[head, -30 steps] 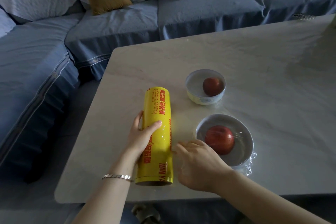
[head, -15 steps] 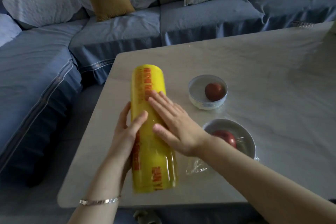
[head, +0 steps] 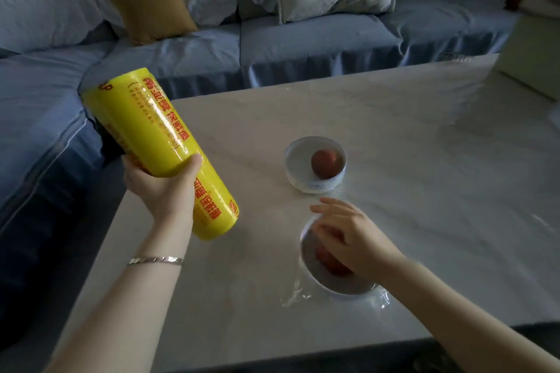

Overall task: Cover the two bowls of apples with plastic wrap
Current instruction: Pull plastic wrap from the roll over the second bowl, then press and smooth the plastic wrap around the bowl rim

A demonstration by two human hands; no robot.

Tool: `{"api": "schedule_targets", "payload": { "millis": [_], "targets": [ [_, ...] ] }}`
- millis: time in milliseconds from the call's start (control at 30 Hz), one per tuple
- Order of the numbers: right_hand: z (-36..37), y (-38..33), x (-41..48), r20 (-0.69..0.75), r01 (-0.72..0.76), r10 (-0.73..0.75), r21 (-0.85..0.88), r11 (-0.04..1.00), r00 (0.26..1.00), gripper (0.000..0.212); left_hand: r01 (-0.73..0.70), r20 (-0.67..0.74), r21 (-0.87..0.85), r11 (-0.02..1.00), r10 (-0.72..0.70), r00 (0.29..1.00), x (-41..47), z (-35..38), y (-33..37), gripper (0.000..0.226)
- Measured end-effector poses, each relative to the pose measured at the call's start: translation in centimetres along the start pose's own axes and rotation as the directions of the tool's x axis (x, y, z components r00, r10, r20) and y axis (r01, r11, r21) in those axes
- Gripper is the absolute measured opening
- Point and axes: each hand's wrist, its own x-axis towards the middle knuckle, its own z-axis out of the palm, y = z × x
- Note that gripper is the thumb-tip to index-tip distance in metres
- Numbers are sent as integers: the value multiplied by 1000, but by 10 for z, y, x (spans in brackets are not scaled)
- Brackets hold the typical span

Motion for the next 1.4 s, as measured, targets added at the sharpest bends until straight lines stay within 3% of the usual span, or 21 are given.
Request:
{"api": "schedule_targets", "payload": {
  "millis": [100, 267, 500, 667, 767, 867, 900, 967, 1033, 1067, 1100, 1167, 1233, 1400],
  "targets": [
    [-13, 24, -12, -86, -213, 209, -41, 976, 974, 21, -113, -9, 87, 990, 115, 993, 11, 20, -8, 106],
    [-16, 39, -28, -42, -390, 392, 62, 919, 919, 20, -148, 2, 101, 984, 149, 989, 19, 33, -24, 106],
    [-18, 37, -20, 40, -560, 570, 256, 788, 820, 24, -117, 65, 125, 985, 109, 992, 9, 20, -39, 108],
    [-20, 40, -10, 145, -651, 635, 192, 734, 759, 31, -99, 130, 188, 977, 75, 989, -2, 9, -36, 112],
    [-22, 41, -11, 143, -647, 632, 236, 725, 761, 33, 50, 88, 255, 966, -74, 993, -12, 4, -32, 110],
    [-21, 40, -11, 110, -632, 628, 265, 728, 770, 25, 462, -94, 297, 836, -456, 885, -46, 5, -31, 85],
    [-20, 39, -11, 104, -639, 639, 282, 715, 762, 23, 499, -69, 296, 815, -503, 862, -59, 7, -34, 69],
    [-19, 37, -12, 78, -656, 665, 281, 700, 743, 25, 438, 219, 336, 834, -522, 824, -84, 13, -41, 39],
    [-18, 35, -15, 59, -675, 688, 273, 685, 723, 28, 397, 509, 422, 815, -575, 640, -108, 18, -36, 27],
    [-17, 33, -18, 75, -690, 707, 313, 653, 703, 30, 369, 587, 463, 806, -591, 553, -117, 19, -35, 33],
    [-16, 29, -23, 115, -705, 728, 391, 592, 676, 32, 309, 636, 490, 815, -577, 512, -122, 21, -36, 37],
    [-13, 19, -32, 203, -714, 754, 541, 445, 624, 35, 191, 662, 500, 845, -515, 545, -126, 25, -35, 40],
    [-9, 10, -40, 228, -711, 769, 594, 376, 597, 41, 125, 651, 502, 855, -470, 596, -121, 28, -39, 43],
    [1, 4, -57, 217, -739, 819, 592, 321, 531, 64, 221, 663, 442, 869, -482, 573, -106, 40, -37, 27]
  ]
}}
